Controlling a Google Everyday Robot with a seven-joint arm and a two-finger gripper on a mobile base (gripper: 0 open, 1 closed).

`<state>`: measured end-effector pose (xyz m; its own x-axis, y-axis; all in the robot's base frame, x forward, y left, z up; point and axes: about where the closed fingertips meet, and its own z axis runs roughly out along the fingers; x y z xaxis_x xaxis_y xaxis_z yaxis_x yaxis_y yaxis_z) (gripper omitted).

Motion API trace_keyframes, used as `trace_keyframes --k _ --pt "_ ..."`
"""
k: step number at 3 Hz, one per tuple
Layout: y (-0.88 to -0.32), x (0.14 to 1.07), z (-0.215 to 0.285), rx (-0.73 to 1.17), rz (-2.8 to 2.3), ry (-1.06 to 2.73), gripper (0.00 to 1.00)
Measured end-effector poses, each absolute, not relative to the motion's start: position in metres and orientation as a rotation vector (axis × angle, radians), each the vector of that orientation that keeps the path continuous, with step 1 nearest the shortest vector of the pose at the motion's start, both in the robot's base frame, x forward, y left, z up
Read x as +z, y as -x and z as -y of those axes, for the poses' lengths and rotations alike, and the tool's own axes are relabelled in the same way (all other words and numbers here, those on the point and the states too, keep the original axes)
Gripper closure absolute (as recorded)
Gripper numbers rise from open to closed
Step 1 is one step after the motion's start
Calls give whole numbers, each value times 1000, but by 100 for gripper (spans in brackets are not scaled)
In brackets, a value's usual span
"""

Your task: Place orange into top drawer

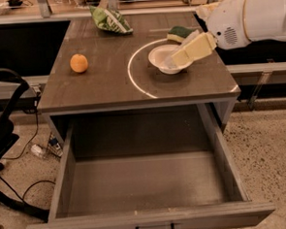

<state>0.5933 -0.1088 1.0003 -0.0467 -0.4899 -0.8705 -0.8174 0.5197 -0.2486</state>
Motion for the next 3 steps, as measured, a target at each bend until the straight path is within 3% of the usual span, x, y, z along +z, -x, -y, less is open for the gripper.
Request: trace_keyframes --k 1,2,3 --pt "-591 999 107 391 -1700 1125 0" --pt "-605 991 75 421 -1667 1169 0" --pt "-635 975 11 475 -1606 1223 0"
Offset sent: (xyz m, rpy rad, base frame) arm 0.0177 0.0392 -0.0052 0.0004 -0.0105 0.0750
